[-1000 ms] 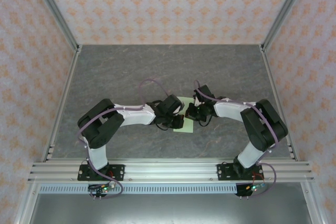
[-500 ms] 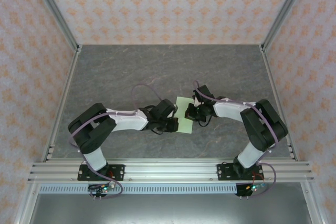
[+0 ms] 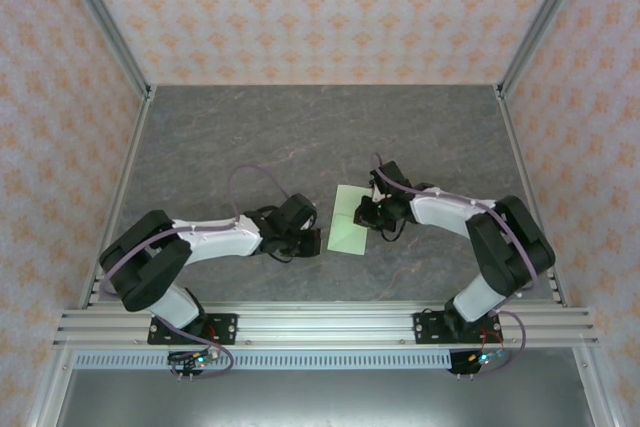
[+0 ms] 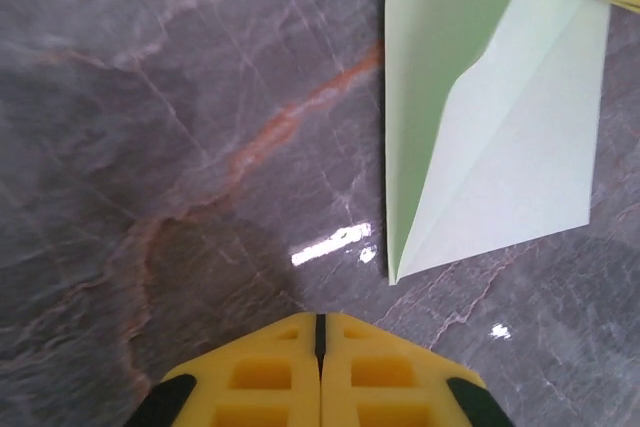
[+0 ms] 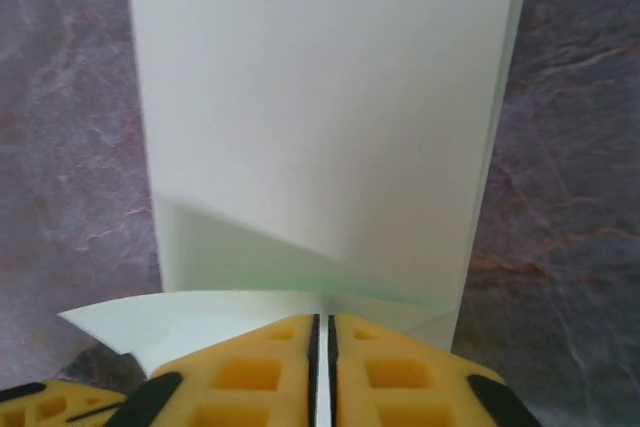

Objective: Fold a paper plane with a square sheet of paper (fold left side to right side)
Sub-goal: Fold the triangle a second time at the center of the table, then turn over the paper at the center of the table.

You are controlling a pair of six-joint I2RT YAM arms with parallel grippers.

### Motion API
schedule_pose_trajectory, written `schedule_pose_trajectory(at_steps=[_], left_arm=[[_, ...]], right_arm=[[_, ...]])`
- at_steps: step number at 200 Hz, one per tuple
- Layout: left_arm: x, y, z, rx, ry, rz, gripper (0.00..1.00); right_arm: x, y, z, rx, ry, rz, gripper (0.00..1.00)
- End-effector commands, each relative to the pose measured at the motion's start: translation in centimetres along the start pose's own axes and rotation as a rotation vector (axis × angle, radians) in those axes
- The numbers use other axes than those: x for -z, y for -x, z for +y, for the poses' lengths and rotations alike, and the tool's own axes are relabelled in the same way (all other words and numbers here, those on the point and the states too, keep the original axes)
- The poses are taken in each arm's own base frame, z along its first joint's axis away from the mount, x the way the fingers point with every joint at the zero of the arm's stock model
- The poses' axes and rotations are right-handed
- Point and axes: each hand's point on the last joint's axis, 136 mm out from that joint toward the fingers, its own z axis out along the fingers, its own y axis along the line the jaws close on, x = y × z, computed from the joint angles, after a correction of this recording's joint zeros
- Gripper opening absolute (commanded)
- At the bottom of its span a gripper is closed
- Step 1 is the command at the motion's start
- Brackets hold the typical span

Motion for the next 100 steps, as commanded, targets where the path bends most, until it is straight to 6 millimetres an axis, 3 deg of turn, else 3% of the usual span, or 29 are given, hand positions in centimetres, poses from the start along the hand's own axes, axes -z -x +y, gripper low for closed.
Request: schedule_pose_trajectory(at_steps=[1, 12, 46, 65, 100], left_arm=[[1.6, 1.7, -0.2, -0.002, -0.004, -0.065, 0.20], [2.1, 2.8, -1.0, -0.009, -0.035, -0.095, 0.29], [2.5, 6.3, -3.0, -0.030, -0.114, -0.157, 0.44], [1.9, 7.5, -3.7, -0.037, -0.143, -0.156, 0.48], [-0.1, 8.4, -5.0, -0.044, -0.197, -0.122, 0.50]], right_arm=[[3.1, 1.6, 0.5, 0.043, -0.030, -0.115, 0.27], [3.9, 1.5, 0.3, 0.048, -0.035, -0.143, 0.34], [5.5, 0.7, -0.2, 0.052, -0.016, -0.193, 0.51], [5.9, -0.1, -0.4, 0.047, 0.004, -0.199, 0.57], [5.8, -1.3, -0.9, 0.030, 0.024, -0.183, 0.57]])
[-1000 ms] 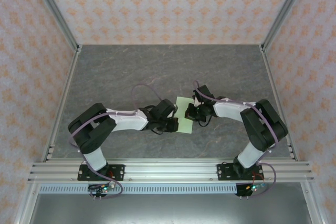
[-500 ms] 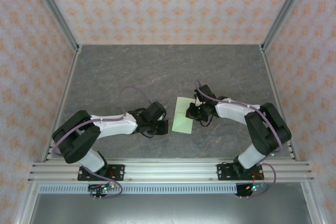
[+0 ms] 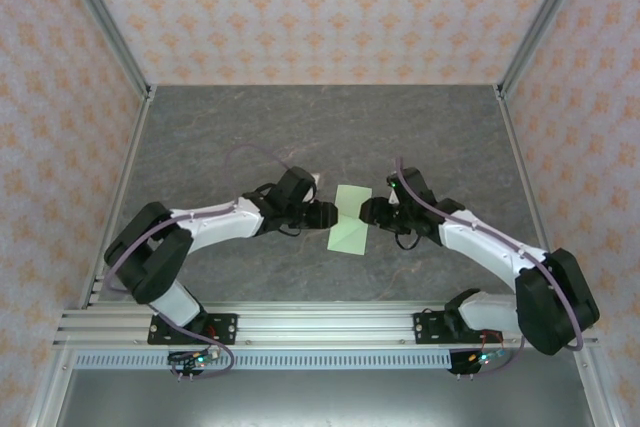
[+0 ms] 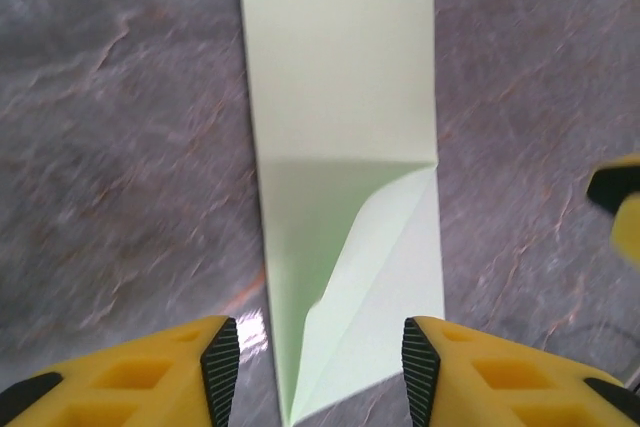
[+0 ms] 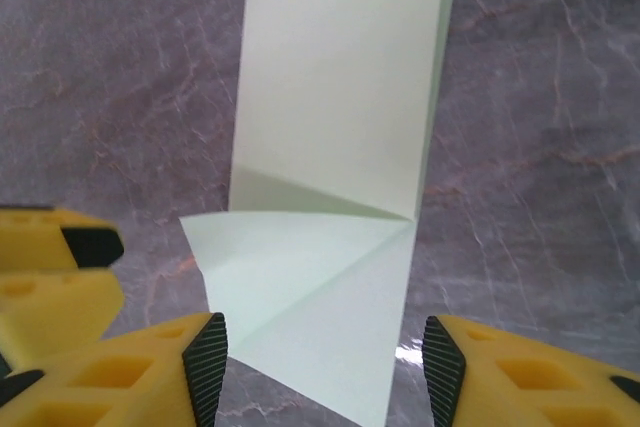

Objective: Fold a paper plane with a square sheet of paper (fold left side to right side)
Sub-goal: Turn over the paper at the center of the table.

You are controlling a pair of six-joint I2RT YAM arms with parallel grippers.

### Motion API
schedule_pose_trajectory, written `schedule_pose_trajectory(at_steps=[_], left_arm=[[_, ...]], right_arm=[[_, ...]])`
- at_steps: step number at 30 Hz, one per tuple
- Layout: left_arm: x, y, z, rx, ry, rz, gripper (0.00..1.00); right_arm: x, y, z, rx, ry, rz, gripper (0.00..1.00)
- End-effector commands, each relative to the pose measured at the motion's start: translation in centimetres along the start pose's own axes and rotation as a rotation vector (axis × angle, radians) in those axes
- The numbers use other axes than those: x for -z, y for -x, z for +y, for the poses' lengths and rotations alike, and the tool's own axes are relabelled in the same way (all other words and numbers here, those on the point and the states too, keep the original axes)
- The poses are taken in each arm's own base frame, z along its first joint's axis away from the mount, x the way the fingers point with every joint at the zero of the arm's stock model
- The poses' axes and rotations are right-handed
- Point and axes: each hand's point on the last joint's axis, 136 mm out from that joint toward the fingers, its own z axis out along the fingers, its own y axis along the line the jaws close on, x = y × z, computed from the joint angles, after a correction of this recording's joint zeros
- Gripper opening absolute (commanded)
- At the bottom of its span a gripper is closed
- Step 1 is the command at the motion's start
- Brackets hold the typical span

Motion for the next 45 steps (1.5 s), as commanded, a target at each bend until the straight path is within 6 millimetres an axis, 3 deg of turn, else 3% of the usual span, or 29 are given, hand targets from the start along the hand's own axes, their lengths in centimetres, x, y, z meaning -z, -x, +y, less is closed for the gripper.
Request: schedule_pose_trajectory(at_steps=[1, 6, 16, 29, 37, 42, 45], left_arm=[[-1.4, 0.8, -1.4, -0.031, -0.066, 0.013, 0.50], [-3.2, 0.9, -1.7, -0.030, -0.091, 0.050, 0.47], [-2.7, 1.3, 0.0, -0.018, -0.022, 0.024, 0.11], [-1.6, 1.4, 0.7, -0.021, 0.012, -0.008, 0.10], [-1.5, 1.2, 0.9, -0.018, 0.019, -0.008, 0.11], [-0.8, 1.6, 1.4, -0.003, 0.026, -0.024, 0.14], [0.5, 2.2, 1.9, 0.033, 0.008, -0.055, 0.25]], right_arm=[[0.2, -0.8, -0.7, -0.021, -0.011, 0.004, 0.57], [0.1, -1.3, -1.0, -0.026, -0.008, 0.016, 0.57], [-0.7, -1.8, -0.1, -0.089, 0.067, 0.037, 0.68], [-3.5, -0.7, 2.6, -0.152, 0.209, 0.066, 0.69], [-5.7, 0.3, 3.7, -0.169, 0.252, 0.089, 0.52], [-6.3, 0.6, 4.4, -0.169, 0.290, 0.092, 0.28], [-6.0, 1.1, 4.4, -0.152, 0.293, 0.071, 0.11]])
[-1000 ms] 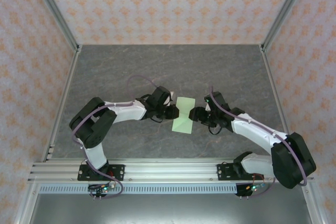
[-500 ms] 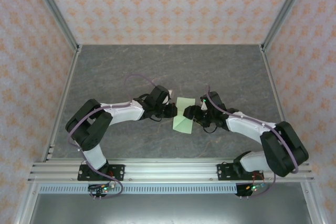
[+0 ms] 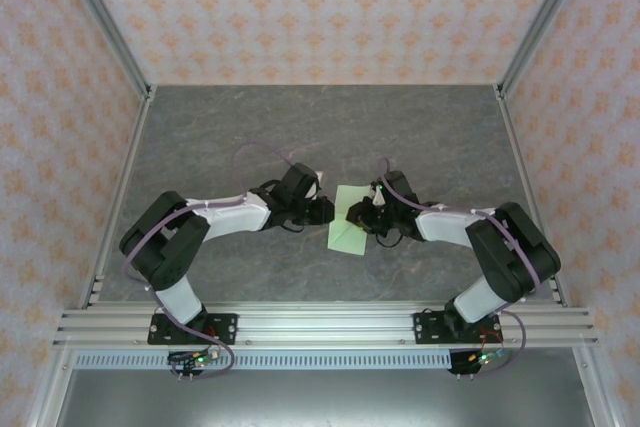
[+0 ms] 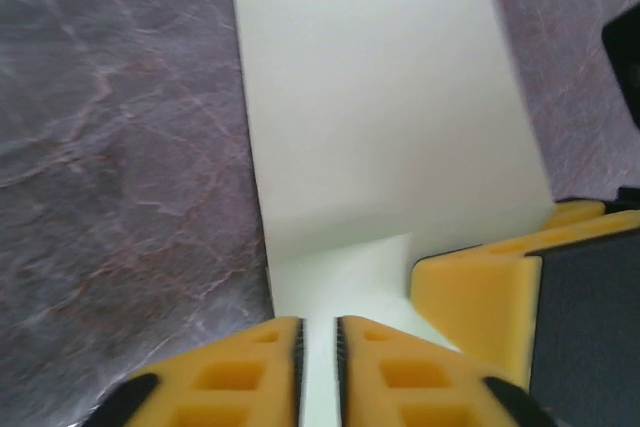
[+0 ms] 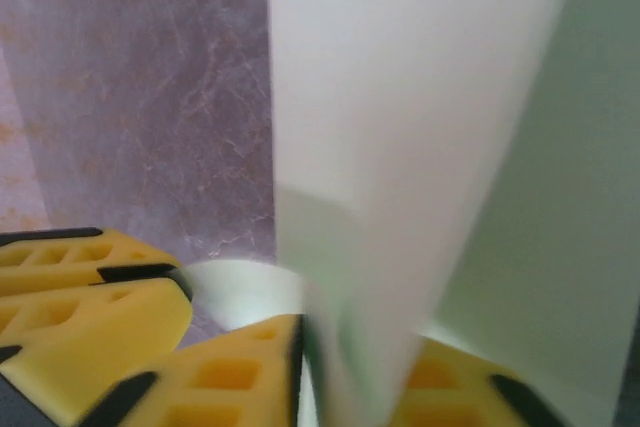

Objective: Fold a paper plane with a square sheet of paper (fold left side to right side)
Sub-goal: Turn over the paper at the center of the table.

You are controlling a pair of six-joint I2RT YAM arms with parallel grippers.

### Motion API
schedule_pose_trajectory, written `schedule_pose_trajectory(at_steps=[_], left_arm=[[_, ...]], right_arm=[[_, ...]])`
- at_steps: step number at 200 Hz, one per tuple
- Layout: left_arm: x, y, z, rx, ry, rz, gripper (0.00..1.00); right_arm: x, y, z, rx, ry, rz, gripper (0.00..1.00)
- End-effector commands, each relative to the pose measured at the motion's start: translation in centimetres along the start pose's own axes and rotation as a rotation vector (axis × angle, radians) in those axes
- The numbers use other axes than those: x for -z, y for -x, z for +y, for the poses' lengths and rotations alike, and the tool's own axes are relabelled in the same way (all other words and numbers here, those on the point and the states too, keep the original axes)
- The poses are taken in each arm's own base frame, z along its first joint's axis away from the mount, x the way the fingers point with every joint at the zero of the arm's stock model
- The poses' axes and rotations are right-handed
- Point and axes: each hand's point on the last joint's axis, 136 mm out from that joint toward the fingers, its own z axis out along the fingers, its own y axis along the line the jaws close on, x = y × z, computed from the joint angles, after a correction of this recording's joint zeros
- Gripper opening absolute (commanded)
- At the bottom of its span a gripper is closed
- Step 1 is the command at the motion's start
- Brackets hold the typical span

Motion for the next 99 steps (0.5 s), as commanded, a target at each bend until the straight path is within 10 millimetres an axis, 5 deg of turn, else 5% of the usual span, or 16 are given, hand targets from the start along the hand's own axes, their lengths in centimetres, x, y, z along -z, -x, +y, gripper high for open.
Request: schedule_pose_trajectory(at_steps=[1, 35, 65, 80, 99], left_arm=[[2.6, 1.4, 0.7, 0.036, -0.010, -0.069, 0.31], [7.3, 3.4, 0.6, 0.091, -0.085, -0.192, 0.62], [12.4, 4.9, -0.5, 0.116, -0.175, -0.317, 0.89], [15.1, 5.6, -2.7, 0.122, -0.296, -0.375, 0.99], [19.0, 6.5, -6.7, 0.100, -0.495, -0.439, 1.00]], right_arm=[[0.6, 1.6, 2.2, 0.049, 0.074, -0.046, 0.08], [3.9, 3.6, 4.4, 0.101, 0.186, -0.109, 0.06], [9.6, 5.1, 8.7, 0.217, 0.339, -0.201, 0.06], [12.1, 4.8, 11.5, 0.276, 0.436, -0.217, 0.06], [16.2, 4.0, 16.1, 0.372, 0.574, -0.241, 0.06]])
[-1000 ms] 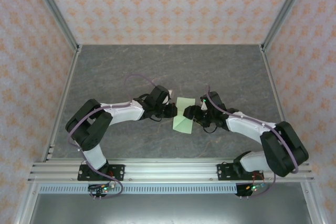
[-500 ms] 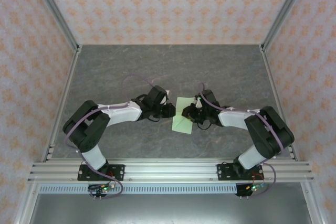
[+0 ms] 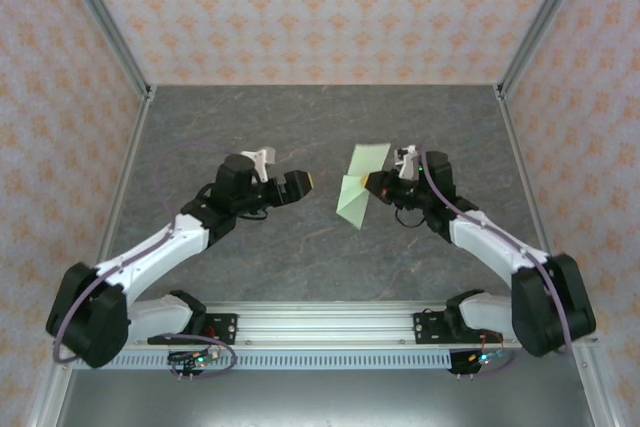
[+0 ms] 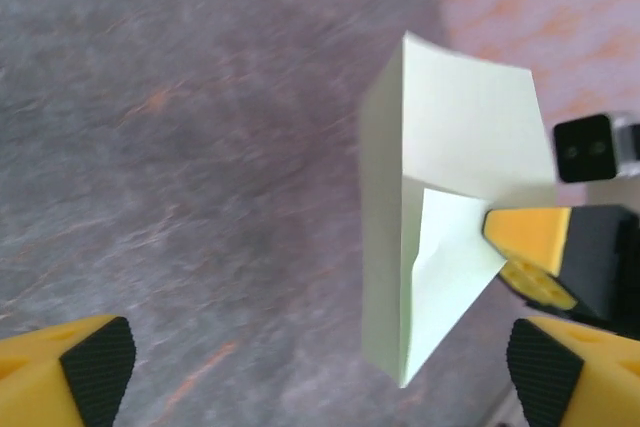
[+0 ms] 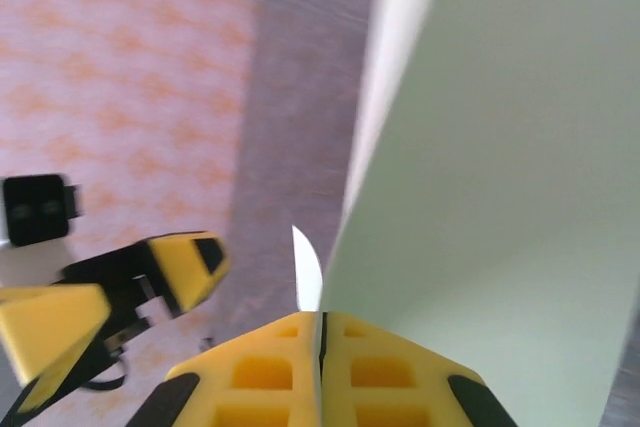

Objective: Fold a paper plane with a square sheet of paper (fold left side to right side)
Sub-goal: Turn over the paper at the center of the table.

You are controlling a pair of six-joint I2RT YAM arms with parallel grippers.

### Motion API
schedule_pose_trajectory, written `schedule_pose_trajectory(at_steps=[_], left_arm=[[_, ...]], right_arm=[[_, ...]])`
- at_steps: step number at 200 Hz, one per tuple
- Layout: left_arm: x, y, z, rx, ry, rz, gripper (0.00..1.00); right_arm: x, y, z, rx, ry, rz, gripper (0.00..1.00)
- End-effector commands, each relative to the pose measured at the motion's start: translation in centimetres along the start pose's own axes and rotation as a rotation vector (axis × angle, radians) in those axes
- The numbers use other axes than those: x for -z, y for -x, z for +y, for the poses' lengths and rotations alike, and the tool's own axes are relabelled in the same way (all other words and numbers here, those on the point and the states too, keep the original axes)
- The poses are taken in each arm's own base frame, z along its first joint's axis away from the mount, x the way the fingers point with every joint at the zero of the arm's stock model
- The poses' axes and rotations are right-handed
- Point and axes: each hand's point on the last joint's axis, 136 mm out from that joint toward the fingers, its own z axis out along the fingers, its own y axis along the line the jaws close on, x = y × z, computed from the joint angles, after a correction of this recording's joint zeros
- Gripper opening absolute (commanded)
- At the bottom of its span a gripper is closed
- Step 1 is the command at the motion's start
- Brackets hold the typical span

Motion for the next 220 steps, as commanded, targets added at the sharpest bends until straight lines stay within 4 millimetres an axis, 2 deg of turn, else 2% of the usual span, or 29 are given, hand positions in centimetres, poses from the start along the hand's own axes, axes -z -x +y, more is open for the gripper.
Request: schedule_pose_trajectory(at_steps=[1, 26, 36, 63, 88, 120, 153, 182, 220], left_arm=[[2.8, 1.7, -6.2, 0.022, -0.269, -0.060, 1.00], [6.3, 3.4, -11.3, -0.005, -0.452, -0.120, 1.00], [7.3, 3.9, -12.6, -0.017, -0.493, -0.132, 1.00], [8.8, 4.7, -14.9, -0.026, -0.560, -0.138, 1.00], [9.4, 4.5, -16.4, -0.040, -0.613, -0.133, 1.00], [10.1, 3.3, -19.3, -0.095, -0.689, -0.112, 0.99], [10.4, 2.9, -20.8, -0.118, -0.722, -0.102, 0.91], [11.0, 2.7, -21.9, -0.135, -0.756, -0.103, 0.74], [11.2, 2.7, -22.1, -0.140, -0.755, -0.107, 0.51]], right_arm=[[2.6, 1.5, 8.8, 0.168, 0.250, -0.013, 0.06], [4.6, 2.3, 13.5, 0.229, 0.343, -0.037, 0.06], [5.1, 2.2, 15.1, 0.246, 0.380, -0.031, 0.06], [6.4, 1.6, 19.9, 0.301, 0.491, -0.026, 0.06], [6.9, 0.6, 22.9, 0.337, 0.552, -0.010, 0.07], [6.9, -0.3, 24.3, 0.347, 0.575, 0.010, 0.07], [7.3, -1.3, 25.9, 0.359, 0.624, 0.033, 0.07], [7.4, -1.5, 26.1, 0.357, 0.629, 0.035, 0.07], [7.5, -1.5, 26.1, 0.343, 0.634, 0.028, 0.09]])
